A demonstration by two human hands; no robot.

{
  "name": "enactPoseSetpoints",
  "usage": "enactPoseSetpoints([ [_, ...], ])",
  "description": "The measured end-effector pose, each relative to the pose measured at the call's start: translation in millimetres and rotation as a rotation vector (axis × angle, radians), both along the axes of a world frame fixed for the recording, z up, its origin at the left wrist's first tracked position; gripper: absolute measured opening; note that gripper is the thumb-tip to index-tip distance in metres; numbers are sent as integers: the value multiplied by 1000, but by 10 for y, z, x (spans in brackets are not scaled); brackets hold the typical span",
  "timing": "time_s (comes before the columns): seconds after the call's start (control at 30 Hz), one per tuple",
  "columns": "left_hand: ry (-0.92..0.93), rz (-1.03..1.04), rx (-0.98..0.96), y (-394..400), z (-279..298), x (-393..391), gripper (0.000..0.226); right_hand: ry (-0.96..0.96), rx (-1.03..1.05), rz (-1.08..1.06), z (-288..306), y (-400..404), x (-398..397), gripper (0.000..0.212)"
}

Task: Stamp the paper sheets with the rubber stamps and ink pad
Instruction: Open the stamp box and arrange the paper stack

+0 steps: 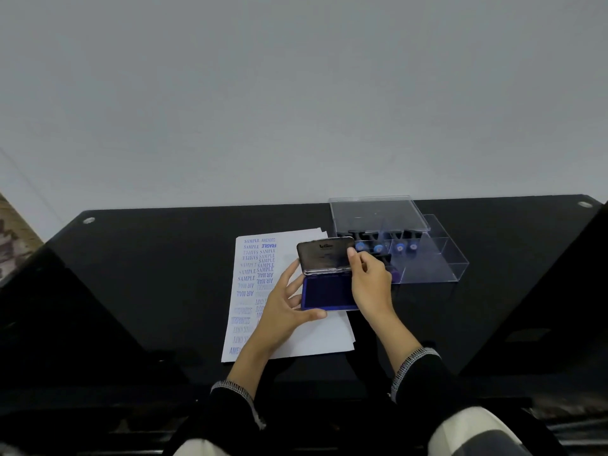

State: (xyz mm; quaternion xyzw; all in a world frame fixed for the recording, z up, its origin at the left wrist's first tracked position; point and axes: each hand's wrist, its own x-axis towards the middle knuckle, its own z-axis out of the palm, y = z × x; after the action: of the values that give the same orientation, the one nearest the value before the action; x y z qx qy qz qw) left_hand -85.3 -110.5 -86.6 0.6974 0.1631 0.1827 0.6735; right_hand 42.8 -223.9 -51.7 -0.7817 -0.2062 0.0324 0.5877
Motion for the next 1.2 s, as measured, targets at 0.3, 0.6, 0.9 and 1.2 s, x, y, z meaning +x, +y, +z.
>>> enactPoseSetpoints([
  [0.3,17,40,15,-36,32,37,88,61,67,-162,-140,-409,98,32],
  [0.6,42,133,298,-206,-39,172,18,67,-197,-215,-257,-1050,223,48],
  [0.9,7,185,509,-315,-179,173,32,66,-399,-309,-244,-1095,277,28],
  [1.2,25,274,695,-295,-152,159,26,-174,-594,-326,-247,-951,57,28],
])
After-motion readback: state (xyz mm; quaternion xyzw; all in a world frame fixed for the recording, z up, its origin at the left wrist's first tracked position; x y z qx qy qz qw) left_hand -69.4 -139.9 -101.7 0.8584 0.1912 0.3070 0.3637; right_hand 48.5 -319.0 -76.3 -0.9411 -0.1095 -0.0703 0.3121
